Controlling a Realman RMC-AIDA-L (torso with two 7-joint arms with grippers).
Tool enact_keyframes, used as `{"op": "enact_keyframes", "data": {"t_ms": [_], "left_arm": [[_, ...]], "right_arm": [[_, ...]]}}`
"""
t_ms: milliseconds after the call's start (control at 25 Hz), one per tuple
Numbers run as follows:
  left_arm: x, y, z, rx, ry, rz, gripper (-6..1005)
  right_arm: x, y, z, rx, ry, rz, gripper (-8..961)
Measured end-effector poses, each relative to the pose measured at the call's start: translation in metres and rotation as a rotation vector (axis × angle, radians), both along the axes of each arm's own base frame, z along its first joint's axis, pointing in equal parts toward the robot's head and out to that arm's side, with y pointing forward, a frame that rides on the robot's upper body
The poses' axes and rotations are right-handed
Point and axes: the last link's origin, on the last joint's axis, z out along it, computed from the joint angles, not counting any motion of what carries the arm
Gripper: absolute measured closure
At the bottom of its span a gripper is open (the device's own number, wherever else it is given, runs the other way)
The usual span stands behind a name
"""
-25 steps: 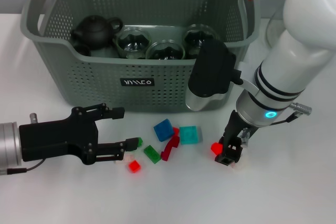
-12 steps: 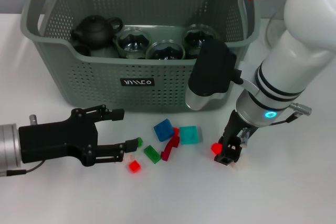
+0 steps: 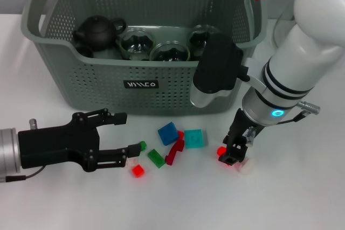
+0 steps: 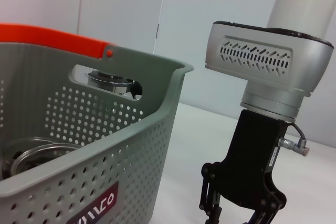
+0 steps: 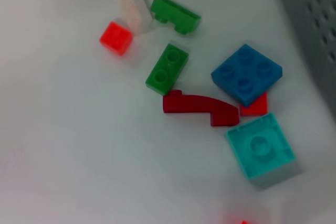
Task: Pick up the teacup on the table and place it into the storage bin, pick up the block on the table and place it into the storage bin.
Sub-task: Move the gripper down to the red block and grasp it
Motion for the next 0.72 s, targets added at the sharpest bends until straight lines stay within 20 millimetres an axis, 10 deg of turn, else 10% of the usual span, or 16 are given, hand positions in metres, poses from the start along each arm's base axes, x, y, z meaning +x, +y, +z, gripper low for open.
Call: {"op": "enact_keyframes", "data": {"t_ms": [720], "left_arm": [[-0.0002,0.0002,-0.0002,0.001,0.001,0.001,184]], "right_arm": [[0.007,-0.0022,-0.0016,-0.007,-0.013,-0.019,532]]}}
